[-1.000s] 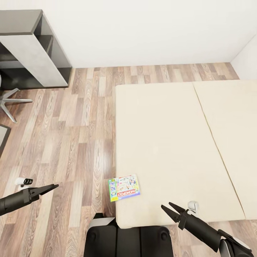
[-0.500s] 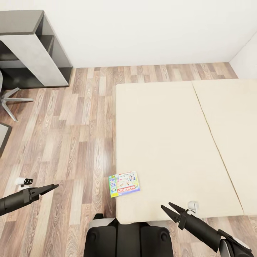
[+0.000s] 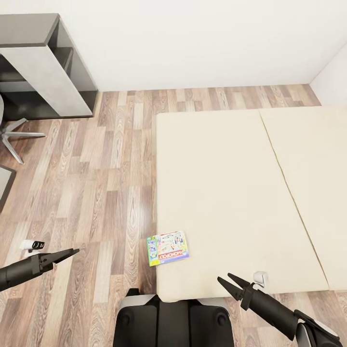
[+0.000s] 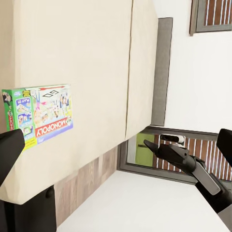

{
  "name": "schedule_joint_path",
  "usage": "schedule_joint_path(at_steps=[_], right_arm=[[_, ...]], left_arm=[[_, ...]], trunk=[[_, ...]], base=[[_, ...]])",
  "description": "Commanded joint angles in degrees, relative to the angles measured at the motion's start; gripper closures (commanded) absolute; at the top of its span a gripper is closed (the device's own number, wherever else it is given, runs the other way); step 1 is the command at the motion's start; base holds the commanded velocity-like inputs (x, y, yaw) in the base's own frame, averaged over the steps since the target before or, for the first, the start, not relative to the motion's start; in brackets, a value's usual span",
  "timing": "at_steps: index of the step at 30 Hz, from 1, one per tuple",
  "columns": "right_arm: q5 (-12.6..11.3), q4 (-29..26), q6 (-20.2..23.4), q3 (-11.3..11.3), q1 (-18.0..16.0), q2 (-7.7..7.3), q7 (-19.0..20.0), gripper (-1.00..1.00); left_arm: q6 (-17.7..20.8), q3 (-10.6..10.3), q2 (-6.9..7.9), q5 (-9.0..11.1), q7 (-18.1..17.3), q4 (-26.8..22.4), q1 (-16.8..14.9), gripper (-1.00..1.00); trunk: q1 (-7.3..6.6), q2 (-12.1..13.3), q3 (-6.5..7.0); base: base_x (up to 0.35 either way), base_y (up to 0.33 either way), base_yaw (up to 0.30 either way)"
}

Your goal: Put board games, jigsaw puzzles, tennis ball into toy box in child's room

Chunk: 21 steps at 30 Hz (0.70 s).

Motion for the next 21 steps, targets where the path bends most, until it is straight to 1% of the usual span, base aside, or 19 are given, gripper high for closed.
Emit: schedule_joint_path(at_steps=[1, 12, 21], right_arm=[[-0.2, 0.0, 0.4, -0.1, 0.0, 0.05, 0.2, -1.0], [-0.3, 0.0, 0.4, -0.1, 0.0, 0.05, 0.2, -1.0], [-0.3, 0.0, 0.4, -0.1, 0.0, 0.05, 0.2, -1.0]], left_arm=[[0.6, 0.0, 0.02, 0.0, -0.2, 0.0, 0.0, -1.0], [0.6, 0.0, 0.02, 0.0, -0.2, 0.0, 0.0, -1.0], [0.6, 0.0, 0.02, 0.0, -0.2, 0.0, 0.0, -1.0]], trunk=[[0.03, -0.1, -0.06], [0.03, -0.1, 0.0], [0.03, -0.1, 0.45]], base=[[0.0, 0.0, 0.0], [0.0, 0.0, 0.0], [0.0, 0.0, 0.0]])
